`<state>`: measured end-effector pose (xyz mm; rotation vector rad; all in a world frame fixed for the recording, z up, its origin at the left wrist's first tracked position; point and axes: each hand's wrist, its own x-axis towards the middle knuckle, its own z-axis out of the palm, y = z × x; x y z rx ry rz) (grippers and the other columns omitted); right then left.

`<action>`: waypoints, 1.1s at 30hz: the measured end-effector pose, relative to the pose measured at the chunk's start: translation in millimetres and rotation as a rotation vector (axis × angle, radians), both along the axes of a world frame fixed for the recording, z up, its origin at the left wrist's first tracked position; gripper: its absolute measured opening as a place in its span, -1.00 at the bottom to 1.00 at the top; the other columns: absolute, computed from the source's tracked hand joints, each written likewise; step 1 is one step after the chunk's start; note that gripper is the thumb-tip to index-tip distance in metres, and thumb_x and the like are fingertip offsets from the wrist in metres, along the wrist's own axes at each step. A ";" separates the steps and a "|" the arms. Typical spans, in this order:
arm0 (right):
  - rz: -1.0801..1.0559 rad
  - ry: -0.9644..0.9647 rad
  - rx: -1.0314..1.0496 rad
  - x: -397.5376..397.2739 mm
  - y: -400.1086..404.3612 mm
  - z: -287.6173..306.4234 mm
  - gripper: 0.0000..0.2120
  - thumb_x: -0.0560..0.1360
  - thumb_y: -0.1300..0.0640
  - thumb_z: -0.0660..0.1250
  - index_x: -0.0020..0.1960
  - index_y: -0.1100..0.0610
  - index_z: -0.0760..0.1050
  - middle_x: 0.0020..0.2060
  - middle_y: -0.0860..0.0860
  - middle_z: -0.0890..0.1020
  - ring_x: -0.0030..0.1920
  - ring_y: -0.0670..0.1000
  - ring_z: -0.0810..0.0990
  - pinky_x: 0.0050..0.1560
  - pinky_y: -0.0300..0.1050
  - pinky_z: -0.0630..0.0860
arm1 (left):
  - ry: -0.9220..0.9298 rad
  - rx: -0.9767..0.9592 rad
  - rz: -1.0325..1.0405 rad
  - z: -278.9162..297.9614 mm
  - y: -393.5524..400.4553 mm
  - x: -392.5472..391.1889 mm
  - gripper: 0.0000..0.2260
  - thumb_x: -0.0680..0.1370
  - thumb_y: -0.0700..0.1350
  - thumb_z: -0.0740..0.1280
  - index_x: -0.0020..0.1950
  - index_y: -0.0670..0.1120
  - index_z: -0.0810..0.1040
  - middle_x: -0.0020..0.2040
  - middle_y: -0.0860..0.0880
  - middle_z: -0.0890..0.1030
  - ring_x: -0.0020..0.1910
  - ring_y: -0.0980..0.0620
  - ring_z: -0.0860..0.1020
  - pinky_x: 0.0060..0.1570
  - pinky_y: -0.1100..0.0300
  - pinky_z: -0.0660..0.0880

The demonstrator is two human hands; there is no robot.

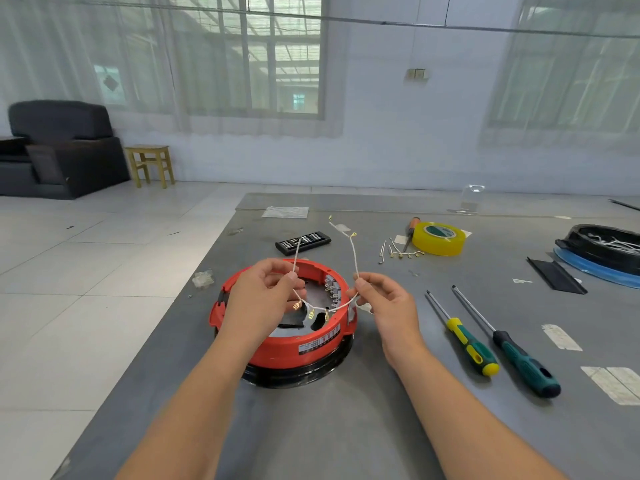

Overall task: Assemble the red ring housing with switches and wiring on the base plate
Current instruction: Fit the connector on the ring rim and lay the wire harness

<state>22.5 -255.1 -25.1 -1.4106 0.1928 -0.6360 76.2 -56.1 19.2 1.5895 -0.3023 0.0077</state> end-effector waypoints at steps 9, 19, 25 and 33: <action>0.161 -0.082 0.157 -1.5 11.5 16.3 -0.85 0.56 0.28 0.41 -0.08 0.10 0.73 -0.32 0.11 0.65 -0.37 -0.04 0.52 -0.30 -0.21 0.51 | -0.348 0.145 0.099 29.1 3.0 -10.9 -0.54 0.64 -0.12 0.38 0.49 0.23 0.44 0.42 0.22 0.50 0.29 0.22 0.55 0.27 0.19 0.50; 0.058 -0.105 0.046 -0.4 18.7 24.2 -0.90 0.62 0.24 0.36 0.10 0.25 0.59 -0.13 0.19 0.75 -0.22 0.03 0.71 -0.23 -0.21 0.59 | -0.253 0.398 0.136 12.6 18.4 8.8 -0.83 0.63 -0.03 0.39 0.19 0.19 0.63 0.09 0.24 0.66 0.02 0.33 0.62 -0.08 0.46 0.40; 0.117 -0.178 0.571 -1.7 11.9 37.6 -0.94 0.57 0.28 0.39 0.03 0.20 0.62 -0.17 0.16 0.74 -0.29 -0.02 0.69 -0.31 -0.22 0.62 | -0.426 -0.024 0.430 28.4 23.9 -0.4 -0.86 0.66 0.08 0.29 0.11 0.13 0.64 0.02 0.22 0.69 0.03 0.39 0.61 0.00 0.53 0.43; 0.385 0.153 -0.064 -5.3 -3.3 28.7 -0.95 0.50 0.23 0.48 -0.11 0.14 0.72 -0.43 0.09 0.58 -0.53 -0.04 0.42 -0.51 -0.23 0.32 | 0.168 -0.282 -0.202 26.9 18.7 -5.1 -0.62 0.63 0.17 0.31 0.27 -0.08 0.60 0.04 -0.18 0.76 0.03 -0.17 0.75 -0.01 0.06 0.71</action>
